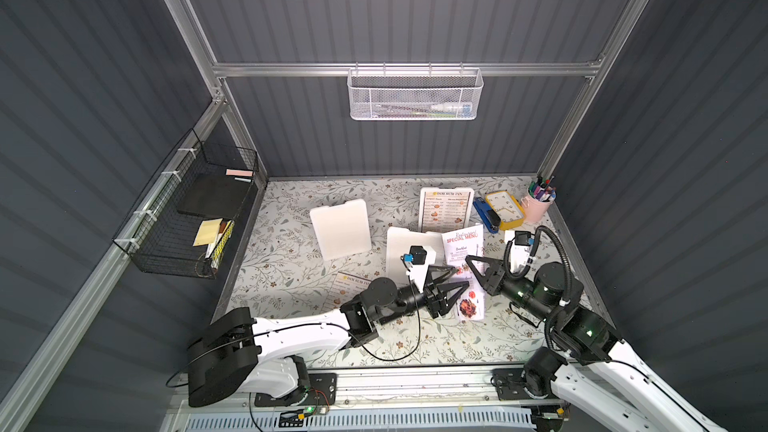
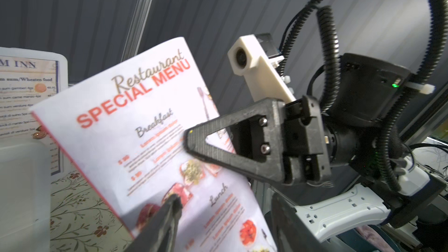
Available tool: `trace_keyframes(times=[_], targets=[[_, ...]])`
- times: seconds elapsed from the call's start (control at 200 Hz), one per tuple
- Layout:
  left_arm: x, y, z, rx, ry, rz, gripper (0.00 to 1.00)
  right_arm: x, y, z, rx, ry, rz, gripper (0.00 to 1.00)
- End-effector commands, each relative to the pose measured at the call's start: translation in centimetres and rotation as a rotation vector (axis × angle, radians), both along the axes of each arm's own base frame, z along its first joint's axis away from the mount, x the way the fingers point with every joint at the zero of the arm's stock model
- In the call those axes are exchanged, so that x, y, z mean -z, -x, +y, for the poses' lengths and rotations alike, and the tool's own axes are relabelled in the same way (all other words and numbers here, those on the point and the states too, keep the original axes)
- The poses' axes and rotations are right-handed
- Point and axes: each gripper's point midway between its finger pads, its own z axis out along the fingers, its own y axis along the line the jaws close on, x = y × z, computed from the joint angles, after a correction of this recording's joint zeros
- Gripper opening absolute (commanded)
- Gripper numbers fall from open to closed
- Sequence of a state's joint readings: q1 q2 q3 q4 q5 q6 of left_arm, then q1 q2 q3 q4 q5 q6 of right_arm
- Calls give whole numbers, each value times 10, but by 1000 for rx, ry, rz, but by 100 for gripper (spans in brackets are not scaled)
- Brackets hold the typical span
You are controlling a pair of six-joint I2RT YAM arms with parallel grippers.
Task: Insert the menus into the narrow rack
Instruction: Pick up the menu from the center of the board.
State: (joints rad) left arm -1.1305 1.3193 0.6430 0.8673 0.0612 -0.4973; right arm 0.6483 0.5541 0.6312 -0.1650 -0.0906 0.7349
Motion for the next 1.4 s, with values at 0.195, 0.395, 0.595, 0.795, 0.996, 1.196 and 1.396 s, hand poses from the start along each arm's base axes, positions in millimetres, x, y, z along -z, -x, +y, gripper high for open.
trace_keyframes(times=[0.195,0.395,0.595,0.795,0.996,1.196,1.396], targets=[[-15,2,18,-24,44,5,61,-41,4,5,-35,-45,-99,24],[-9,-2,19,-39,29,20,60,-53,6,7,-47,-58,-123,24],[-4,-8,17,-50,13,33,58,-63,8,7,-54,-64,-146,24],[-7,-10,24,-67,21,33,59,-65,7,6,-47,-60,-154,25],[-16,-4,14,-9,34,-6,54,-66,6,19,-92,-79,-149,25],[-19,-5,9,0,30,-19,38,-63,0,23,-79,-58,-146,25],[-19,-11,18,-52,21,-8,21,-62,-2,24,-73,-48,-149,27]])
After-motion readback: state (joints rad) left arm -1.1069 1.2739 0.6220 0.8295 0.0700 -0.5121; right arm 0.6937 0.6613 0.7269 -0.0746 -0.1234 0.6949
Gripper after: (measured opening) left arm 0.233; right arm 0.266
